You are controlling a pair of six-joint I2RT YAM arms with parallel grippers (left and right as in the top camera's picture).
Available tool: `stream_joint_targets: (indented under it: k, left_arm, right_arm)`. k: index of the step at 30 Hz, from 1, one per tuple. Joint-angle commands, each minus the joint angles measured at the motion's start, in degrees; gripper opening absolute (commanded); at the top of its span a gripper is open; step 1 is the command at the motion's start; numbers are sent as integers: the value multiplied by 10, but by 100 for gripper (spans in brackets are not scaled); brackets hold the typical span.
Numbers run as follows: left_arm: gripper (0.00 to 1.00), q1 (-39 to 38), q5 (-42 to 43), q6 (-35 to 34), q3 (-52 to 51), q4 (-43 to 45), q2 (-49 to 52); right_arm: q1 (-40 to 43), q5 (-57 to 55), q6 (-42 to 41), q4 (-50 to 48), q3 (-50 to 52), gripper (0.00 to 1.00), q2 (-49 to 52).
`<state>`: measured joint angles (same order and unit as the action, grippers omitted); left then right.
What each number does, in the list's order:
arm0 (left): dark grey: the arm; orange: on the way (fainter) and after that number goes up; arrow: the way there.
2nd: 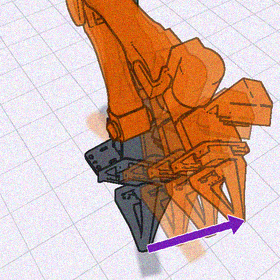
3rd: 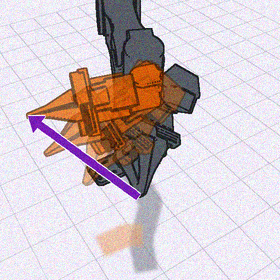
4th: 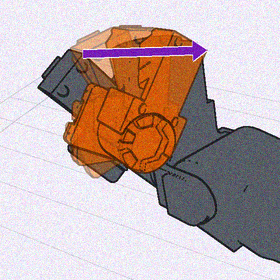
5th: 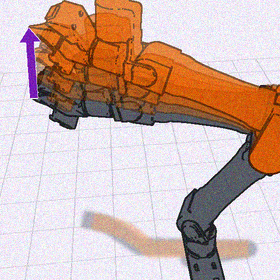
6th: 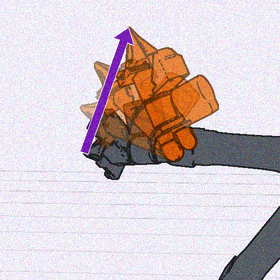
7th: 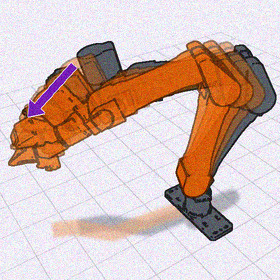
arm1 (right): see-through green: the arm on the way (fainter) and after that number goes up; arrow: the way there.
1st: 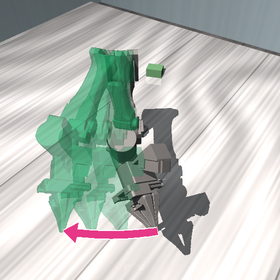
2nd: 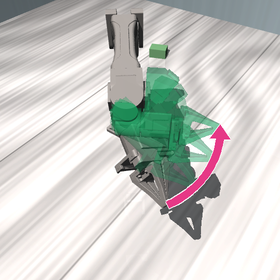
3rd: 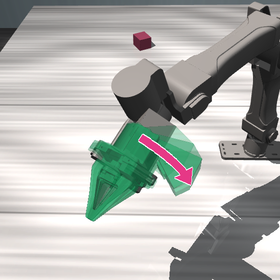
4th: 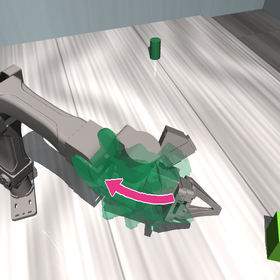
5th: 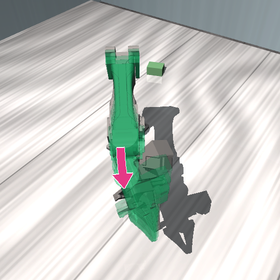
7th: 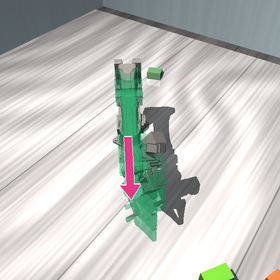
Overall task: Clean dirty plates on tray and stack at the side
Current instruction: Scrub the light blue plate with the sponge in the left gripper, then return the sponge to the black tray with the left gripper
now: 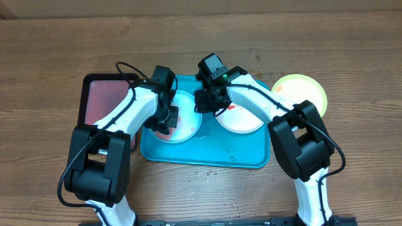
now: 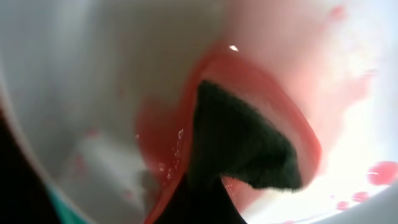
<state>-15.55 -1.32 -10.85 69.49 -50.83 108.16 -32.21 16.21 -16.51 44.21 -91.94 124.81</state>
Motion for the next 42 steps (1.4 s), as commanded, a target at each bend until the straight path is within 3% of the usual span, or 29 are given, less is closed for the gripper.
stream_joint_targets:
  k: [1, 6, 13, 17, 23, 33, 35, 37, 42]
  left_arm:
    - [4, 2, -105, -35, -6, -2, 9]
    - [4, 2, -102, -87, -6, 81, 9]
    - [4, 2, 56, -103, -6, 201, 9]
    - [4, 1, 92, -133, -6, 223, 9]
    - [4, -7, 110, -127, -7, 211, 9]
    - [4, -26, 92, 39, -7, 129, 33]
    - [4, -24, 49, 31, -7, 102, 37]
    - [4, -14, -23, -26, -7, 71, 32]
    - [4, 15, -36, -35, -5, 68, -15]
  right_arm:
    - [0, -7, -3, -2, -3, 5, 5]
    - [0, -7, -3, -2, -3, 5, 5]
    - [0, -7, -3, -2, -3, 5, 5]
    - [0, -7, -3, -2, -3, 5, 5]
    - [0, -7, -3, -2, -3, 5, 5]
    - [0, -7, -3, -2, -3, 5, 5]
    - [0, -7, -3, -1, -3, 5, 5]
    - [0, -7, -3, -1, -3, 5, 5]
    - [0, -7, -3, -1, -3, 6, 5]
